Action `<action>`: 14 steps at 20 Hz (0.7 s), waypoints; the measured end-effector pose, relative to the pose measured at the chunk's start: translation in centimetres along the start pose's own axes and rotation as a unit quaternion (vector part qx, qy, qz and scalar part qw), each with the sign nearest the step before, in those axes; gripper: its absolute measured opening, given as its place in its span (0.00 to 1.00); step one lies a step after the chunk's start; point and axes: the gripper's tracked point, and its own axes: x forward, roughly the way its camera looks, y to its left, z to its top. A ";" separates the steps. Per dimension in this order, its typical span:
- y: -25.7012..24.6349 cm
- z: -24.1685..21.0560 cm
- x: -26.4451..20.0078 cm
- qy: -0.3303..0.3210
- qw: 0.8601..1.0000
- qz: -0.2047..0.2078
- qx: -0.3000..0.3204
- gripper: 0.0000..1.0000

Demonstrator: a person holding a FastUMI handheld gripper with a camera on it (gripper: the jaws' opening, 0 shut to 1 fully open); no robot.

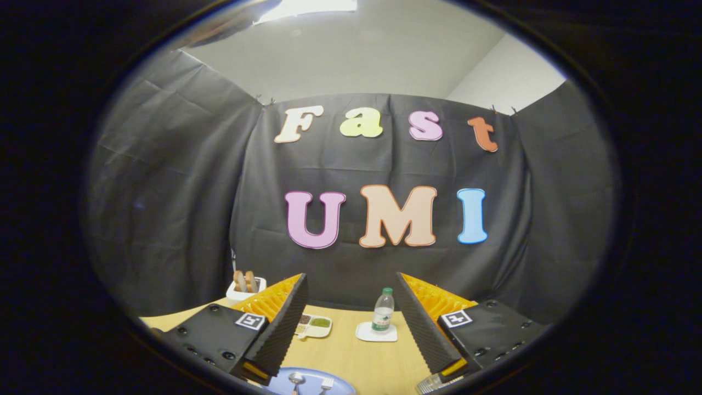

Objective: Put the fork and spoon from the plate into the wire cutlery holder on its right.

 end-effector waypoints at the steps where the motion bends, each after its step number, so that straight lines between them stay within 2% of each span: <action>1: 0.1 -0.1 0.1 0.003 1.000 0.000 0.002 0.99; 5: 0.7 -0.8 0.7 0.016 1.000 0.008 0.003 1.00; 14: 2.7 -7.3 1.2 0.113 0.992 0.054 -0.028 1.00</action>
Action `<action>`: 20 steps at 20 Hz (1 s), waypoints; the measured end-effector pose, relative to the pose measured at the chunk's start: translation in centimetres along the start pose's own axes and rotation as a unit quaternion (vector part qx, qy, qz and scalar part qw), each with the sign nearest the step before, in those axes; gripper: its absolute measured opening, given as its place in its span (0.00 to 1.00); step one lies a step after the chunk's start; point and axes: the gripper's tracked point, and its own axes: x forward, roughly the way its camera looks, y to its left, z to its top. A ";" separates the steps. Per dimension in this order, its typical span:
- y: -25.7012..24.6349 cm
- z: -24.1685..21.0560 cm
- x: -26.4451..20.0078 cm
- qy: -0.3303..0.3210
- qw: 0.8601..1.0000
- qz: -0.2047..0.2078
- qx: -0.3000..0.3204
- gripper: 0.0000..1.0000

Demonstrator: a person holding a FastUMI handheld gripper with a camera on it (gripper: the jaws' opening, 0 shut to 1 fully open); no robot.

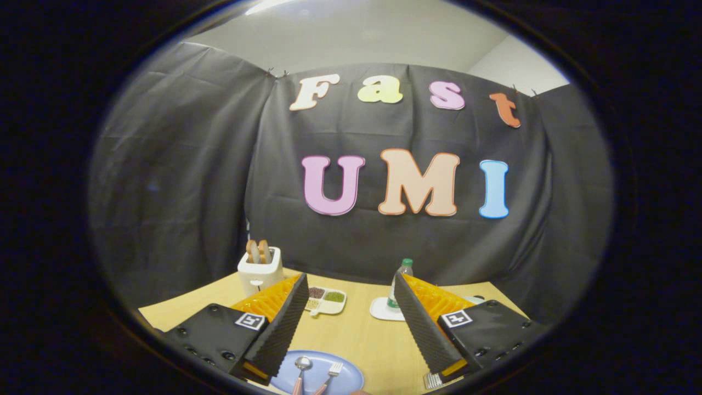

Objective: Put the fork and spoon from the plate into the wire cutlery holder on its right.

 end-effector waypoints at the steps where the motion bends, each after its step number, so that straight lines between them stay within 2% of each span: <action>1: 0.5 -0.8 0.2 0.014 1.000 0.009 -0.003 1.00; 5: 1.4 -4.8 0.7 0.080 0.996 0.031 -0.010 1.00; 11: 1.2 -11.6 1.1 0.190 0.981 0.027 -0.011 1.00; 16: 2.1 -16.7 0.7 0.270 0.961 0.040 0.042 1.00; 20: 2.3 -20.8 0.2 0.340 0.938 0.050 0.034 1.00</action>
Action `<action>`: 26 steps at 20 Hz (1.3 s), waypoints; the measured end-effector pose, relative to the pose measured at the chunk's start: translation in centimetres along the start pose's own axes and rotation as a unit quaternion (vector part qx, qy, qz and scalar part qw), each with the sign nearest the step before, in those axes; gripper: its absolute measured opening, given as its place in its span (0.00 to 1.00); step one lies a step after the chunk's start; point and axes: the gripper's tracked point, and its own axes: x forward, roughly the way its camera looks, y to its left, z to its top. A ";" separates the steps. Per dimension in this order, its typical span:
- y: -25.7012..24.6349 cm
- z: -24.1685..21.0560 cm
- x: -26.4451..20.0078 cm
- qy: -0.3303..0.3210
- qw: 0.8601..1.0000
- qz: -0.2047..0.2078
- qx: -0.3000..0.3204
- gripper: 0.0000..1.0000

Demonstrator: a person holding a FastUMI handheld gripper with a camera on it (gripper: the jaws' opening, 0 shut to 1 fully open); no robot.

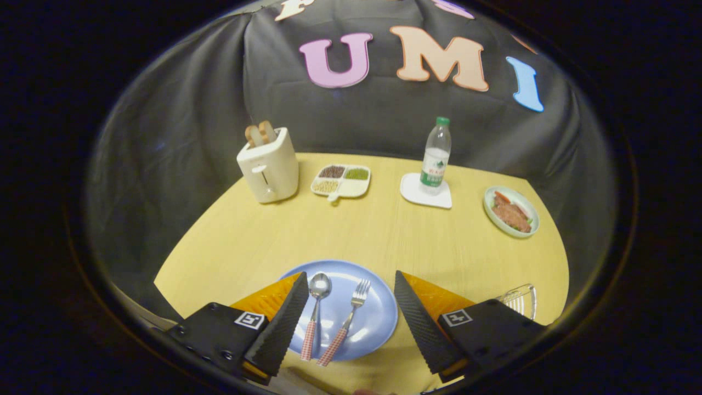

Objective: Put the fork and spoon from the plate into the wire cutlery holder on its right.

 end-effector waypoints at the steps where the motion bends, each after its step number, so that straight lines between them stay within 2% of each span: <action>1: -0.1 -0.8 0.5 0.014 1.000 -0.004 -0.005 1.00; 6: 0.1 -5.0 2.7 0.083 0.996 -0.004 -0.036 1.00; 14: 0.6 -9.1 4.0 0.158 0.983 0.000 -0.097 1.00; 20: 1.0 -11.1 4.0 0.209 0.974 0.008 -0.090 1.00; 26: 1.5 -12.5 4.2 0.241 0.966 0.011 -0.094 0.65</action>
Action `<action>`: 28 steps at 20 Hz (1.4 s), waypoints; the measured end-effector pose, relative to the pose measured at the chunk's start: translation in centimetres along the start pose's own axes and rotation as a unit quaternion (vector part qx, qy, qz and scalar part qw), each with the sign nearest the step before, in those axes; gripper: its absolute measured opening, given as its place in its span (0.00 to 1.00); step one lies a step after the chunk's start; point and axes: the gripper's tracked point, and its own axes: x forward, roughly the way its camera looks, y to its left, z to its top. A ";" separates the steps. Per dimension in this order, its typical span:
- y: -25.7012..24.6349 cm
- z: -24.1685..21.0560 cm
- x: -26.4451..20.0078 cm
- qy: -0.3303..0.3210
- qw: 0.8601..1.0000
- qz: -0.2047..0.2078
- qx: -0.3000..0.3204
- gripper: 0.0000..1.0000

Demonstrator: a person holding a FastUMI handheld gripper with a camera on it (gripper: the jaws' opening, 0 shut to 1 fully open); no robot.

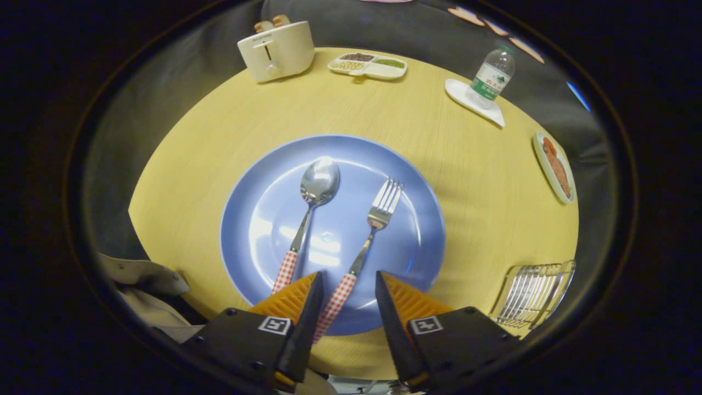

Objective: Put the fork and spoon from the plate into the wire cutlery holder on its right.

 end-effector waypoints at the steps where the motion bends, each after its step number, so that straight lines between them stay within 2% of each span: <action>1: 0.0 -0.1 0.1 0.005 1.000 -0.002 -0.004 0.59; 5: -0.5 -0.1 0.3 0.013 1.000 -0.010 0.005 0.36; 7: -0.6 -0.3 0.1 0.029 1.000 -0.007 0.006 0.33; 10: -1.7 -0.1 0.5 0.032 0.999 -0.017 0.016 0.20; 12: -1.5 -0.1 0.3 0.037 0.999 -0.007 0.020 0.14; 15: -1.4 -0.2 -0.3 0.043 0.999 0.009 0.012 0.14; 20: -2.2 -0.9 -2.2 0.061 0.998 0.011 -0.024 0.14; 25: -4.1 -0.7 -5.0 0.057 0.998 0.003 -0.017 0.14; 28: -6.4 -1.0 -7.2 0.058 0.998 -0.016 -0.024 0.14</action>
